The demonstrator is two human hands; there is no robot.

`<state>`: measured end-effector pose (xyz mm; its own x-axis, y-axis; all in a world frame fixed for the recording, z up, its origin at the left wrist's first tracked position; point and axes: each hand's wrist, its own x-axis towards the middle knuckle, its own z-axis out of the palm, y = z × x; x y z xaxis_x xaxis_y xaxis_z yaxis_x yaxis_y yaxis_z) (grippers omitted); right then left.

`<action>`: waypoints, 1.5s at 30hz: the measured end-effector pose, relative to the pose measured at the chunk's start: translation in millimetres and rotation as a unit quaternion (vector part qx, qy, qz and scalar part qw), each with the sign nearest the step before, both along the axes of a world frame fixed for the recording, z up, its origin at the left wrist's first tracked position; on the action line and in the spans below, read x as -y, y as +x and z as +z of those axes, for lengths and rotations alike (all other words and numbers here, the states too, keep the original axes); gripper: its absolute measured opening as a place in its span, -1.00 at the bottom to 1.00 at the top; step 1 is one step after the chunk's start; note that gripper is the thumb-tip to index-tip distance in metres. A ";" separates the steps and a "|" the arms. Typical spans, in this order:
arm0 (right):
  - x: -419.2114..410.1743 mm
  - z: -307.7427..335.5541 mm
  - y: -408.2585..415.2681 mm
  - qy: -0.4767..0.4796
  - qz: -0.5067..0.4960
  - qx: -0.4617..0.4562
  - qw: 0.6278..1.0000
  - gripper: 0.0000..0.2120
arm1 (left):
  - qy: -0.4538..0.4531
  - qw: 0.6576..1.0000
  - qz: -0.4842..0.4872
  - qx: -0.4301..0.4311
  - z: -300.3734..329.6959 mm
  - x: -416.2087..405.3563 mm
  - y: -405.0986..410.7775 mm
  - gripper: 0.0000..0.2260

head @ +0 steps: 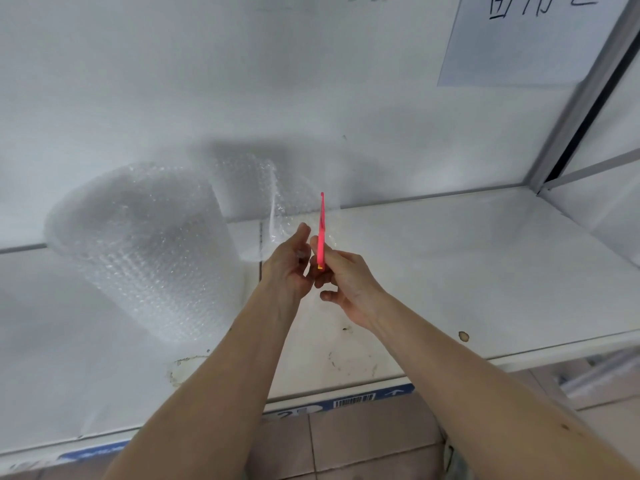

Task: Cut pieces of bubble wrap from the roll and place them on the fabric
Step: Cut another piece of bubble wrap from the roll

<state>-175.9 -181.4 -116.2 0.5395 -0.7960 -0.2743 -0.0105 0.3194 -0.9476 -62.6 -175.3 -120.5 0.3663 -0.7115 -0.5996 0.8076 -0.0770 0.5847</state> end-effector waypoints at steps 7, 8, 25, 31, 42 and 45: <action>0.0 -1.0 2.7 -0.014 -0.004 0.008 1.000 -0.65 | -0.006 1.000 -0.012 0.001 -0.8 -0.1 -0.8 -0.74; -0.2 -0.4 2.9 -0.011 -0.001 0.007 1.000 -0.64 | -0.007 1.000 -0.011 0.001 -0.6 -0.5 -1.5 -0.73; 1.7 9.1 3.5 0.023 -0.018 0.054 0.998 -0.64 | 0.001 1.000 -0.019 0.005 4.5 -5.6 -12.1 -0.78; 2.5 7.9 6.7 0.029 -0.027 0.062 0.997 -0.64 | -0.001 1.000 -0.031 0.002 2.8 -5.2 -11.3 -0.74; 7.1 9.0 8.1 0.036 -0.037 0.062 0.997 -0.64 | -0.009 0.999 -0.032 0.006 3.0 -6.2 -12.1 -0.81; 9.7 11.2 6.4 0.049 -0.043 0.066 0.996 -0.63 | -0.006 0.999 -0.038 0.016 3.7 -6.8 -13.0 -0.84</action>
<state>-169.5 -191.1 -105.0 0.5079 -0.8133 -0.2838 0.1434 0.4047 -0.9031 -75.5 -168.5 -116.8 0.3300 -0.7454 -0.5792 0.7804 -0.1298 0.6116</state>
